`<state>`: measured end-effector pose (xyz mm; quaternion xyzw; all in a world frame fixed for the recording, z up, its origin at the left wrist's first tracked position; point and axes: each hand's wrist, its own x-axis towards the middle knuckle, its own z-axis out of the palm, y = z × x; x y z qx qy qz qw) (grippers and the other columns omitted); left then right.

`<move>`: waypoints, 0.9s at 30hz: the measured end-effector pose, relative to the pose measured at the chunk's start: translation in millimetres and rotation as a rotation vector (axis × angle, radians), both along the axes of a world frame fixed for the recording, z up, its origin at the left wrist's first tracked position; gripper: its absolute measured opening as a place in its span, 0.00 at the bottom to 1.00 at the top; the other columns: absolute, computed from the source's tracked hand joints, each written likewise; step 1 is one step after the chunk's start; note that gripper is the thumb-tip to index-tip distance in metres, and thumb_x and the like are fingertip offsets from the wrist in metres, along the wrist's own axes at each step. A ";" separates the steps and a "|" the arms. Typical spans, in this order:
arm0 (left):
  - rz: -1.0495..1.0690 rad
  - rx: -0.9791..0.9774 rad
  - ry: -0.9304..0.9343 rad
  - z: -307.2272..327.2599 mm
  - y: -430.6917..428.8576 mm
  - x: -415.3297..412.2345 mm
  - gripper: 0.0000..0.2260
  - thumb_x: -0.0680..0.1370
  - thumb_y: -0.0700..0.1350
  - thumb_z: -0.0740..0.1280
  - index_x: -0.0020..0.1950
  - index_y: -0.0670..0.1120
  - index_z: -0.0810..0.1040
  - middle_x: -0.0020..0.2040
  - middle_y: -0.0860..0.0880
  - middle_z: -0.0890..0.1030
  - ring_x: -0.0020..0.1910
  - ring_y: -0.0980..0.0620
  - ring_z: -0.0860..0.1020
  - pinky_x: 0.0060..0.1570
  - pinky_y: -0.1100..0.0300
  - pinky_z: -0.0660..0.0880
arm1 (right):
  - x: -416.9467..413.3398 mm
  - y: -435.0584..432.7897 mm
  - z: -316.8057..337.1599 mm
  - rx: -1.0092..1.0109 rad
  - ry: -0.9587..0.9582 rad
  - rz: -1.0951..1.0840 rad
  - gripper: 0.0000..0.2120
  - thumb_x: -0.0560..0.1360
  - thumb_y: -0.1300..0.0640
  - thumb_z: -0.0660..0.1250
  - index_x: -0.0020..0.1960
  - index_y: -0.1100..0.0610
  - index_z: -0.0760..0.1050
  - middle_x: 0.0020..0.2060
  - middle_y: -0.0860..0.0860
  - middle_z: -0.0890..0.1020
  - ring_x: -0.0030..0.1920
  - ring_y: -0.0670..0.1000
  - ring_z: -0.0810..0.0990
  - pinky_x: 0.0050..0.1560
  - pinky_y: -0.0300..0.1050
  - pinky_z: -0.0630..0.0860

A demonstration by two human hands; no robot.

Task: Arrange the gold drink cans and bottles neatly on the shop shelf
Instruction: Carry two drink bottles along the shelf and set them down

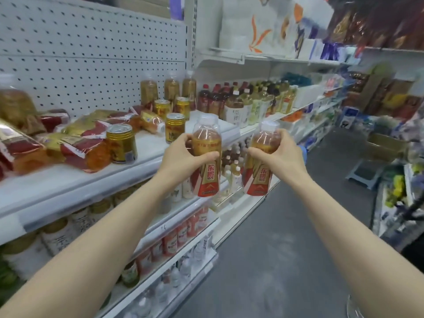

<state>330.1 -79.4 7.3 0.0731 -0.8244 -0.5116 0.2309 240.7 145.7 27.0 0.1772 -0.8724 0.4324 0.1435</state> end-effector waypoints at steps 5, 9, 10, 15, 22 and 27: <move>0.045 -0.025 0.069 21.7 -18.5 -86.3 0.32 0.66 0.59 0.78 0.66 0.51 0.73 0.57 0.55 0.80 0.54 0.59 0.79 0.51 0.60 0.79 | -90.1 -30.8 13.3 -0.020 0.043 0.055 0.34 0.67 0.40 0.77 0.66 0.51 0.67 0.55 0.45 0.79 0.54 0.48 0.79 0.53 0.45 0.77; 0.107 -0.064 0.092 48.6 -36.8 -146.9 0.32 0.68 0.57 0.78 0.67 0.49 0.72 0.56 0.54 0.79 0.51 0.60 0.77 0.41 0.72 0.72 | -153.9 -57.6 26.9 -0.012 0.082 0.120 0.30 0.69 0.42 0.77 0.63 0.46 0.65 0.53 0.43 0.77 0.53 0.46 0.77 0.53 0.43 0.76; 0.128 -0.078 0.099 53.6 -41.9 -160.4 0.32 0.68 0.57 0.78 0.67 0.48 0.72 0.56 0.54 0.79 0.51 0.58 0.77 0.42 0.71 0.72 | -169.3 -63.5 30.0 -0.027 0.088 0.136 0.29 0.68 0.42 0.77 0.61 0.45 0.65 0.52 0.42 0.77 0.52 0.46 0.78 0.54 0.45 0.77; 0.220 -0.110 0.072 59.7 -64.2 -212.8 0.33 0.67 0.59 0.77 0.67 0.49 0.71 0.59 0.52 0.79 0.56 0.53 0.78 0.53 0.56 0.79 | -237.2 -93.1 40.9 -0.051 0.102 0.225 0.29 0.67 0.43 0.78 0.60 0.46 0.67 0.51 0.42 0.79 0.51 0.44 0.79 0.51 0.44 0.77; 0.364 -0.134 0.033 55.9 -80.3 -255.1 0.32 0.69 0.57 0.76 0.68 0.49 0.70 0.59 0.54 0.78 0.55 0.54 0.77 0.43 0.66 0.73 | -314.3 -141.4 45.7 -0.084 0.087 0.385 0.30 0.67 0.43 0.79 0.61 0.48 0.67 0.49 0.42 0.79 0.48 0.42 0.78 0.47 0.38 0.75; 0.463 -0.104 -0.032 52.3 -86.2 -269.1 0.28 0.67 0.56 0.78 0.62 0.53 0.70 0.49 0.61 0.76 0.47 0.63 0.75 0.42 0.67 0.73 | -350.5 -175.1 38.0 -0.031 0.037 0.536 0.31 0.67 0.43 0.78 0.63 0.48 0.67 0.48 0.39 0.78 0.48 0.42 0.79 0.51 0.43 0.78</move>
